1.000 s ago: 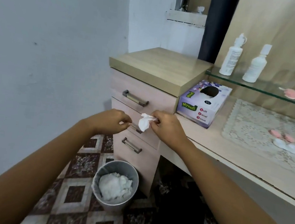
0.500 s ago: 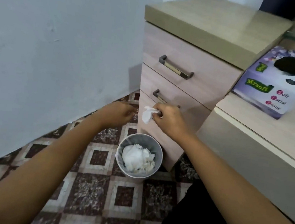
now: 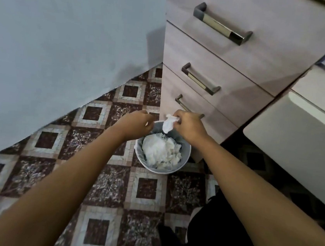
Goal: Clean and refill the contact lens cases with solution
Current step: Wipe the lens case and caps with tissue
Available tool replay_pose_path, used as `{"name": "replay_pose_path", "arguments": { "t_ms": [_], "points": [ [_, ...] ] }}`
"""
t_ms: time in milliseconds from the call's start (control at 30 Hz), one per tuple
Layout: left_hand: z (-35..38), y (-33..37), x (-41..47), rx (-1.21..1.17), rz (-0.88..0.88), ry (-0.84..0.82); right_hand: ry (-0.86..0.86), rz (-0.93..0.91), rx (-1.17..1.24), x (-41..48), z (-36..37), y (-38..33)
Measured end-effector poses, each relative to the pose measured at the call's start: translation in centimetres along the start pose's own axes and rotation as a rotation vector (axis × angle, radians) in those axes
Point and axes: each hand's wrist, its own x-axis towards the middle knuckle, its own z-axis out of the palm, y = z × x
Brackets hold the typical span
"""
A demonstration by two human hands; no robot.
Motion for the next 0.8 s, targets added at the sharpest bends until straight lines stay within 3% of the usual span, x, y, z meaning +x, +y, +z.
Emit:
{"name": "replay_pose_path", "arguments": {
  "t_ms": [367,800],
  "points": [
    [1.8,0.2,0.9,-0.012,-0.029,-0.085,-0.099,0.031,0.021,-0.3,1.1,2.6],
    [-2.8,1.8,0.1,0.065,0.011,0.024,-0.067,-0.102,-0.109,0.1,-2.8,-0.3]
  ]
}}
